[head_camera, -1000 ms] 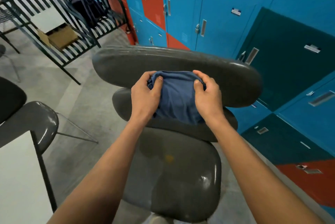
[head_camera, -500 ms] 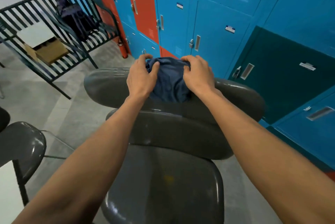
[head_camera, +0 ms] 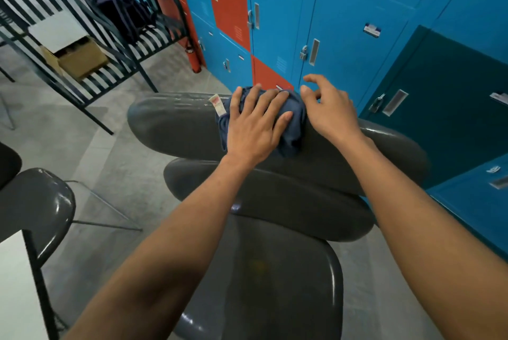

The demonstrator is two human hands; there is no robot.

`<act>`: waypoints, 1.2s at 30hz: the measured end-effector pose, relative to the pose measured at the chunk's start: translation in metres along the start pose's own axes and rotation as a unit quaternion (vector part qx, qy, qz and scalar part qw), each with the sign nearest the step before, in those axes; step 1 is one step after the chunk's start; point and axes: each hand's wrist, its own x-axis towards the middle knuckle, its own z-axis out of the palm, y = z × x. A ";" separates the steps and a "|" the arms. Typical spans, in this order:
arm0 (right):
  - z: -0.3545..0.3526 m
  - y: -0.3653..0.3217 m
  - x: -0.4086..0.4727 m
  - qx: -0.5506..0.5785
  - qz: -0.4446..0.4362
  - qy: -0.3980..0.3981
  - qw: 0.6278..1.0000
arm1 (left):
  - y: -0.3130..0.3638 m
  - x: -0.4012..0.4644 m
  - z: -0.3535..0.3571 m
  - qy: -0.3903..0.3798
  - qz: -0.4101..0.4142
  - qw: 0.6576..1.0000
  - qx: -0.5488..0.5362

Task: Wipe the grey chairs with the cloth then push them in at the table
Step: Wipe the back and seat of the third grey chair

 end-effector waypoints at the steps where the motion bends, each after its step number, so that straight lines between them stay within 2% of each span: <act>1: 0.000 0.003 0.001 -0.001 -0.001 0.003 1.000 | -0.008 0.000 0.001 0.001 0.000 1.000 0.011; 5: 0.003 0.003 -0.005 -0.104 -0.021 -0.012 0.994 | -0.054 -0.005 -0.001 0.000 -0.044 0.998 0.054; 8: 0.009 -0.002 -0.014 -0.203 -0.039 -0.013 0.978 | -0.109 -0.020 -0.010 -0.010 -0.118 0.990 0.072; 10: 0.015 -0.002 -0.015 -0.218 -0.046 0.012 0.975 | -0.139 -0.029 -0.017 -0.020 -0.175 0.982 0.068; 12: 0.019 -0.003 -0.015 -0.224 -0.053 0.037 0.972 | -0.149 -0.029 -0.019 -0.007 -0.225 0.972 0.062; 15: 0.023 -0.006 -0.013 -0.237 -0.062 0.052 0.968 | -0.128 -0.016 -0.010 0.035 -0.283 0.958 0.043; 18: 0.026 -0.007 -0.011 -0.245 -0.068 0.061 0.965 | -0.092 -0.005 -0.002 0.046 -0.260 0.964 0.026; 23: 0.028 -0.007 -0.010 -0.250 -0.064 0.081 0.963 | -0.027 0.006 0.009 0.070 -0.119 0.990 0.011; 27: 0.030 -0.005 -0.012 -0.249 -0.063 0.111 0.960 | -0.053 -0.002 0.006 0.062 -0.050 0.996 0.037; 32: 0.035 -0.005 -0.013 -0.245 -0.081 0.173 0.951 | -0.131 -0.021 0.004 0.108 -0.134 0.983 0.067; 36: 0.041 -0.002 -0.011 -0.253 -0.092 0.207 0.941 | -0.176 -0.030 0.006 0.170 -0.231 0.957 0.033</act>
